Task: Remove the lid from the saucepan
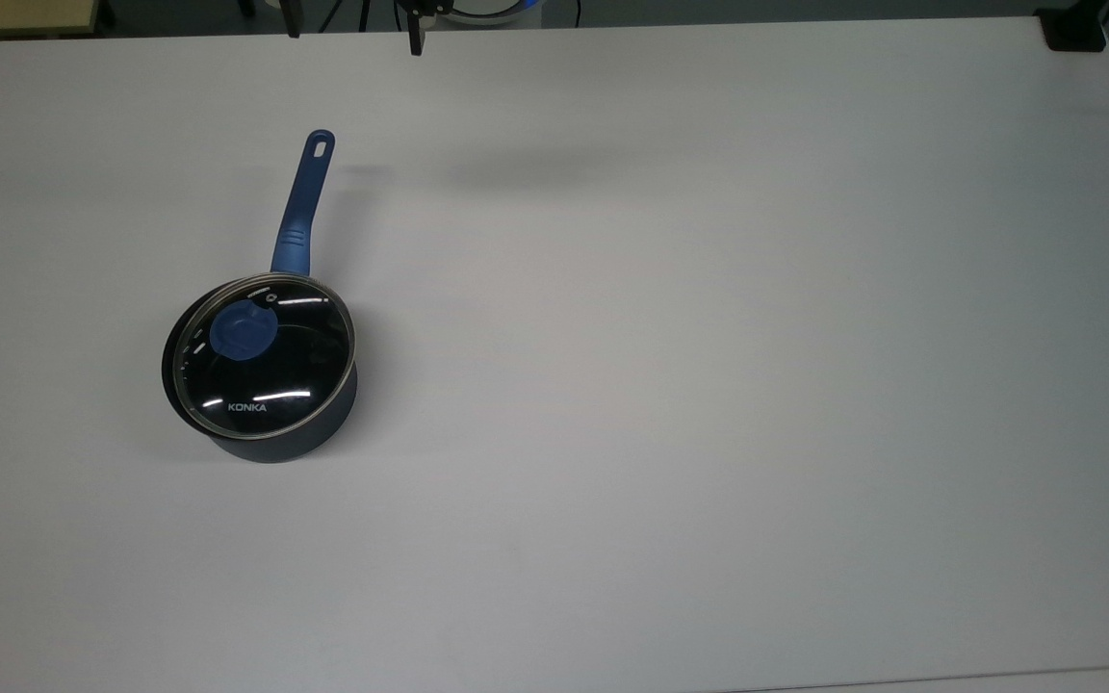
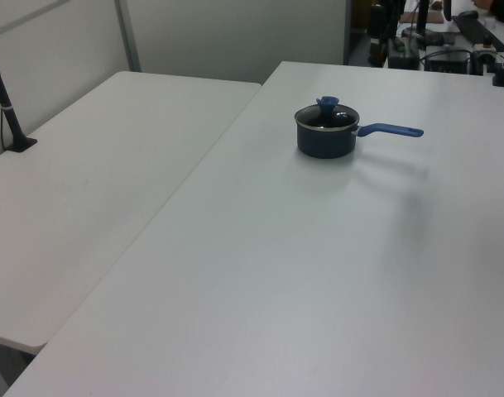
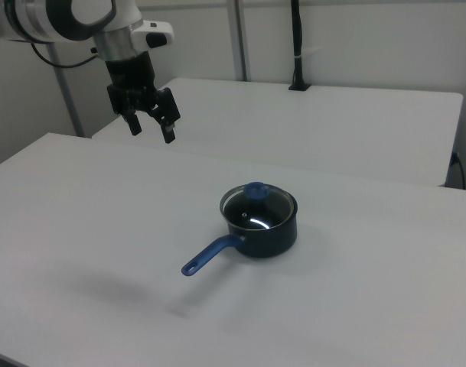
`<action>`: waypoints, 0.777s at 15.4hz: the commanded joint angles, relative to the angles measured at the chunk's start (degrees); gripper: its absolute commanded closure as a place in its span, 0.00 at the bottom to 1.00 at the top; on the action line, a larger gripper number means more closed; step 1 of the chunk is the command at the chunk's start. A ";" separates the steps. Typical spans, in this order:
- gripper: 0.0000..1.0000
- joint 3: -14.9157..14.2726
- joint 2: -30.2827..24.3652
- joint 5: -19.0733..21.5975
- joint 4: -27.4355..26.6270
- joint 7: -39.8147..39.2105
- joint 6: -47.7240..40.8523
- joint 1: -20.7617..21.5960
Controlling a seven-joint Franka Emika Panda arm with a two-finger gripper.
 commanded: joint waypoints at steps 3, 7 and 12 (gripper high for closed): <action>0.00 -0.93 -1.39 1.06 -1.77 -0.57 1.02 0.71; 0.00 -0.93 -1.39 1.06 -1.86 -0.57 0.93 0.71; 0.00 -0.93 -1.39 1.06 -1.77 -1.10 1.02 0.62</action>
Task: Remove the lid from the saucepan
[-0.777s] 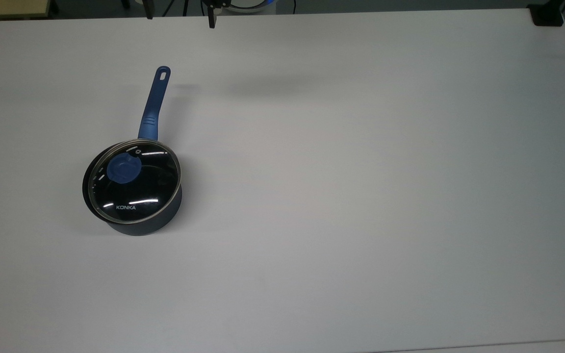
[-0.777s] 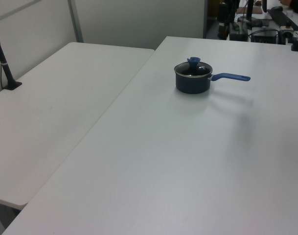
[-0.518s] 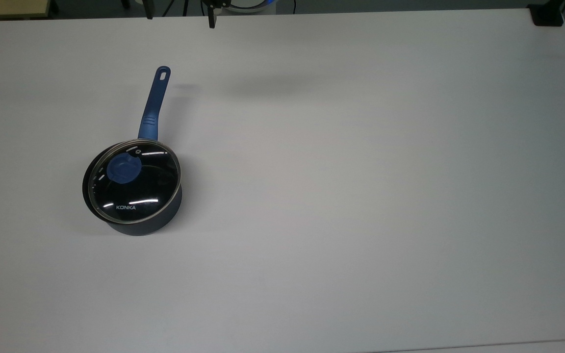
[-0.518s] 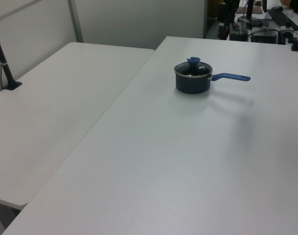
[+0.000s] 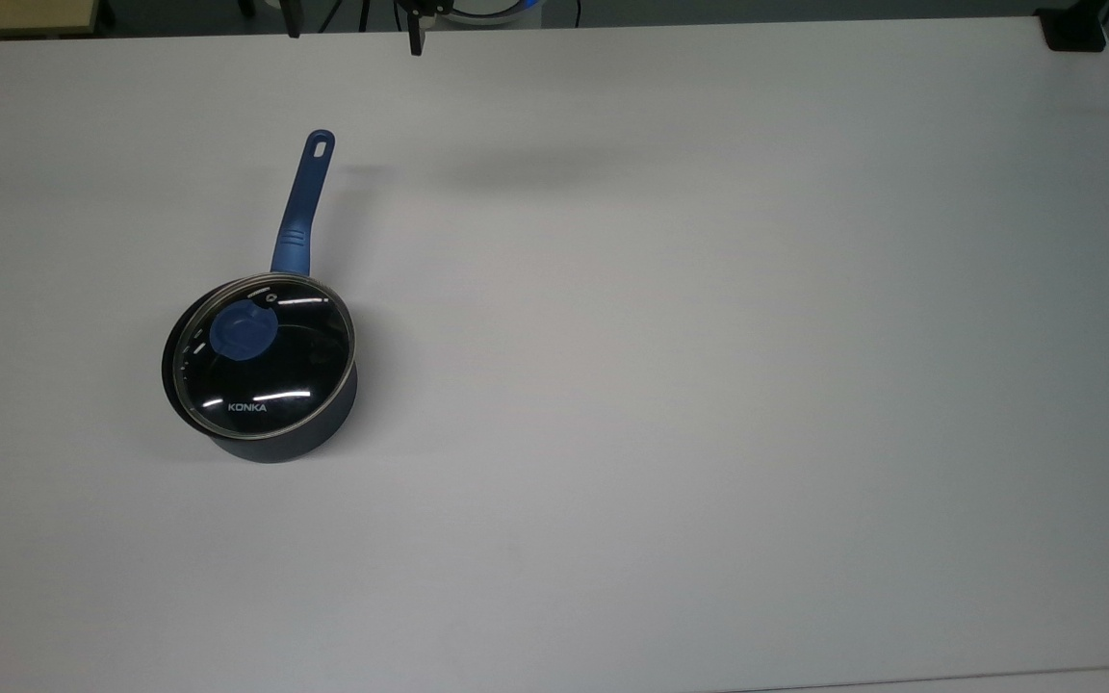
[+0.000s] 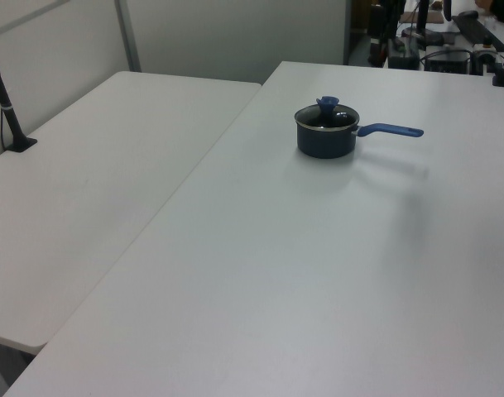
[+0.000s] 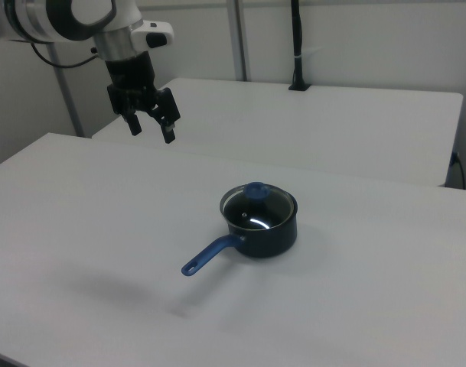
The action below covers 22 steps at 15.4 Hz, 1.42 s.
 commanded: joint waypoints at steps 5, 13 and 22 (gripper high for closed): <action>0.00 -0.93 1.14 0.44 -1.50 -5.65 4.17 -2.89; 0.00 -1.55 11.42 -0.70 -0.27 -0.86 25.79 -8.96; 0.00 -1.37 23.91 -0.88 -0.36 18.67 40.48 -8.35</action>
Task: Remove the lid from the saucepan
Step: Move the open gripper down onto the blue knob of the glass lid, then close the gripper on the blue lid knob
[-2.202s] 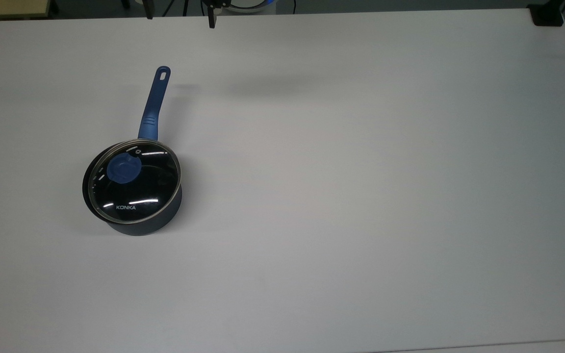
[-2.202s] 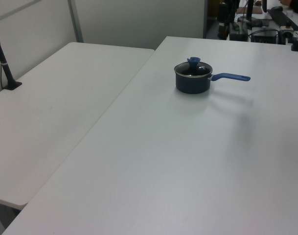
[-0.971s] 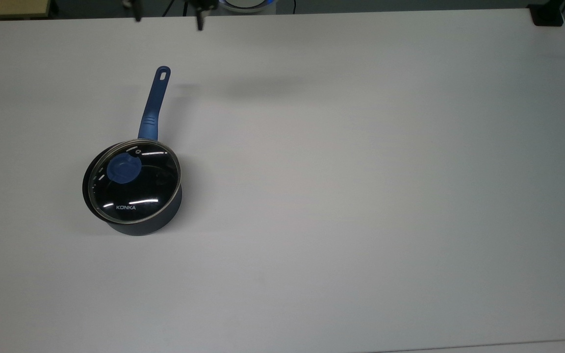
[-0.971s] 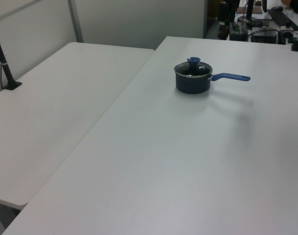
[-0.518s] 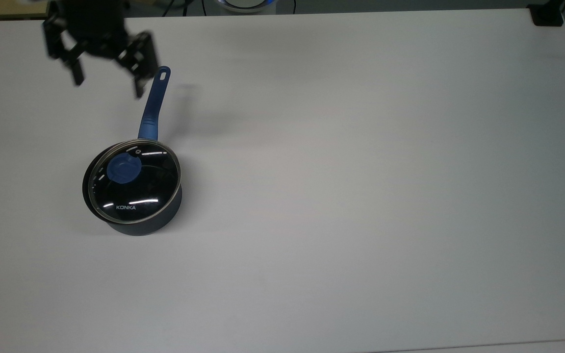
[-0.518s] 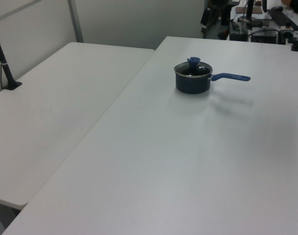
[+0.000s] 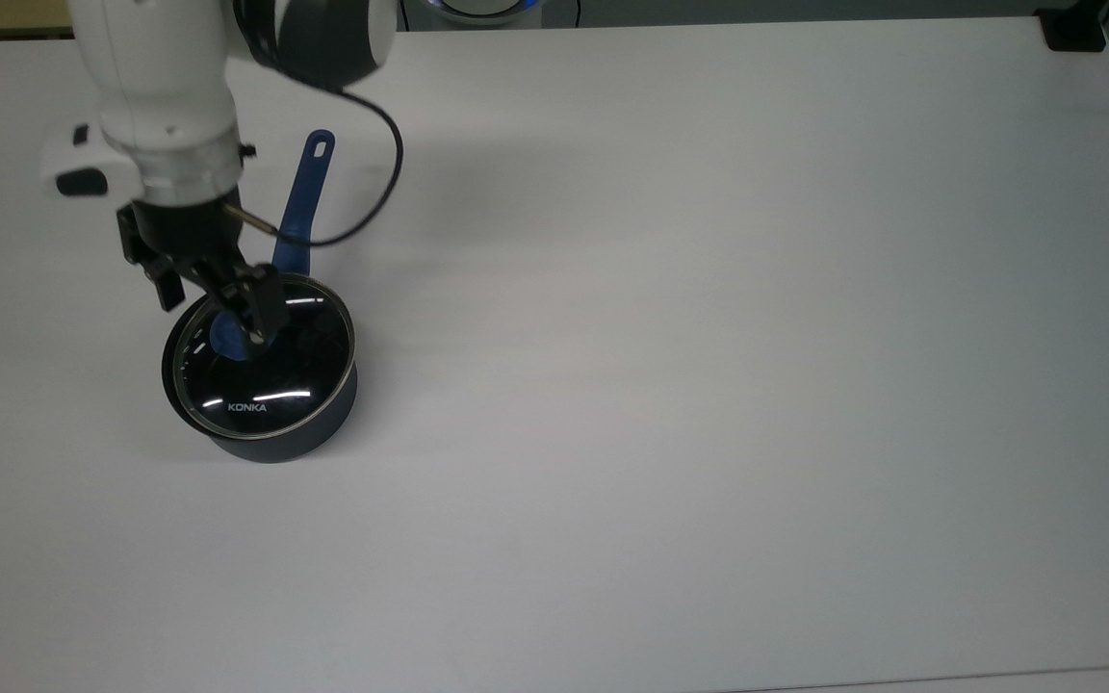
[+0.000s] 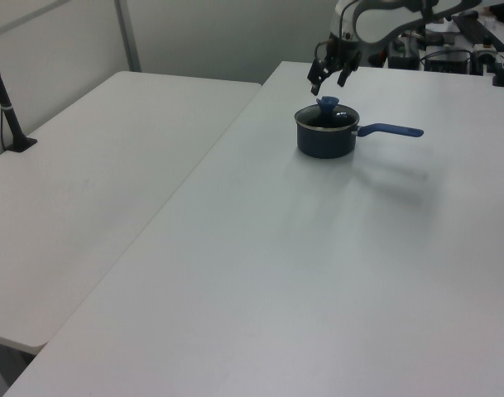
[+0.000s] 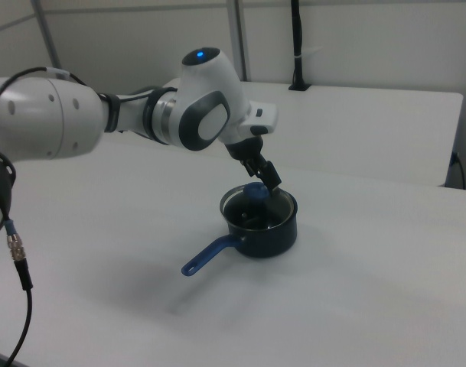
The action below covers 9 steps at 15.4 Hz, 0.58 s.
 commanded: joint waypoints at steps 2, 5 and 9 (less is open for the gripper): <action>0.00 0.09 1.52 -0.51 -0.12 3.08 1.34 1.03; 0.01 0.18 1.52 -1.47 -0.74 3.26 1.08 1.12; 0.60 0.45 1.43 -2.62 -1.18 3.34 0.28 2.17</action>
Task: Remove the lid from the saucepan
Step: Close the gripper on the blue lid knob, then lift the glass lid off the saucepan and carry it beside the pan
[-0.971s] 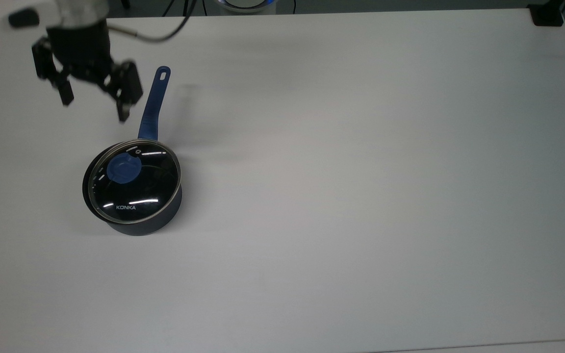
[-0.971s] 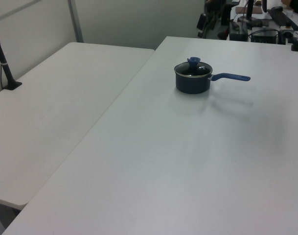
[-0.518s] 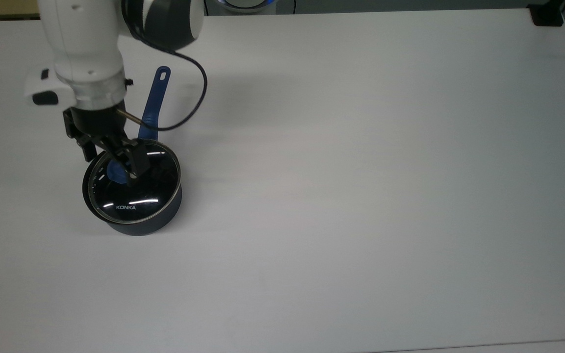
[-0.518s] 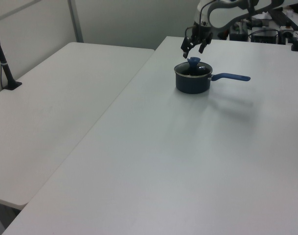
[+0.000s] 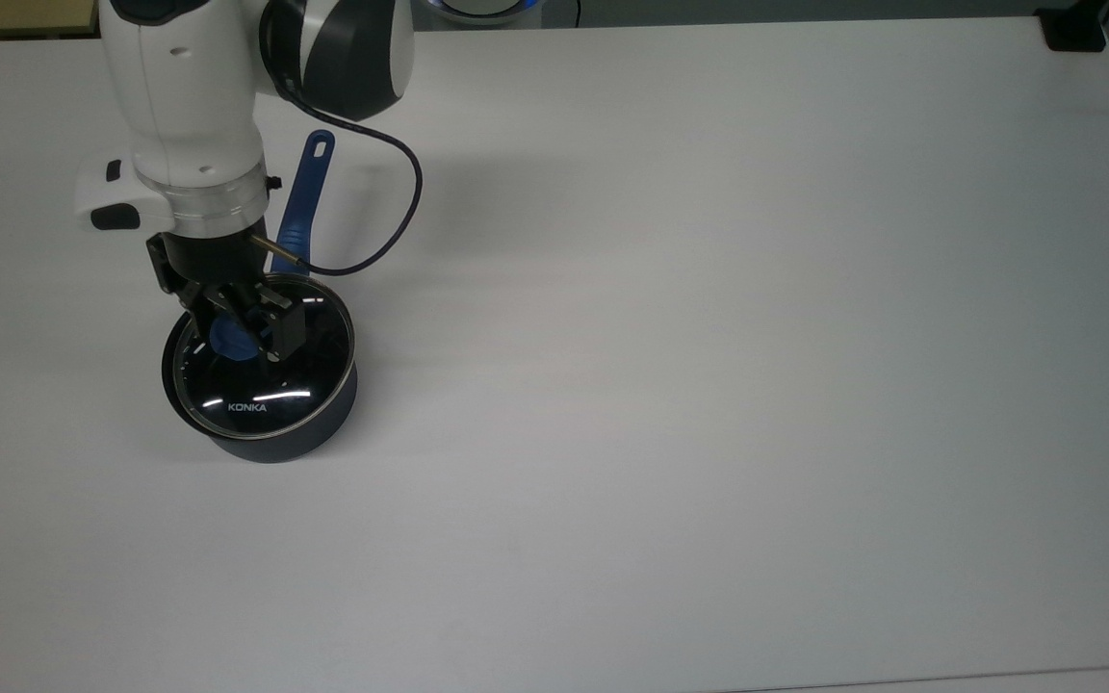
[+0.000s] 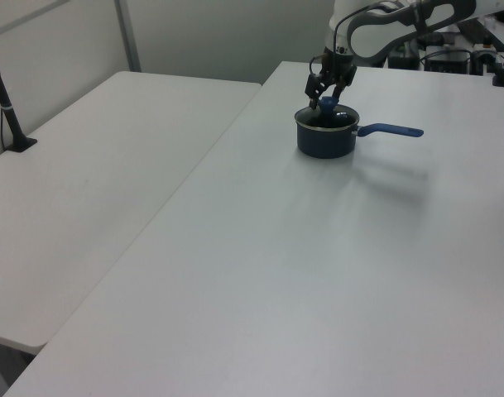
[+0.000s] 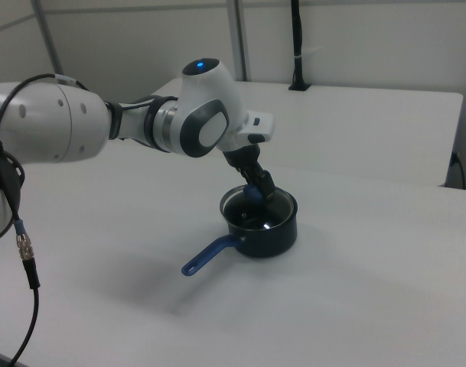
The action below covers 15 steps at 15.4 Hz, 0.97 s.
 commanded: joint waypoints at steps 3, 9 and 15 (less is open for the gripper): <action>0.63 -0.18 -1.11 -1.32 -0.62 4.15 -1.97 1.68; 0.66 2.18 -8.21 -1.49 -0.70 3.82 -11.01 1.86; 0.66 9.64 -16.65 -3.15 -3.94 -4.18 -27.89 1.95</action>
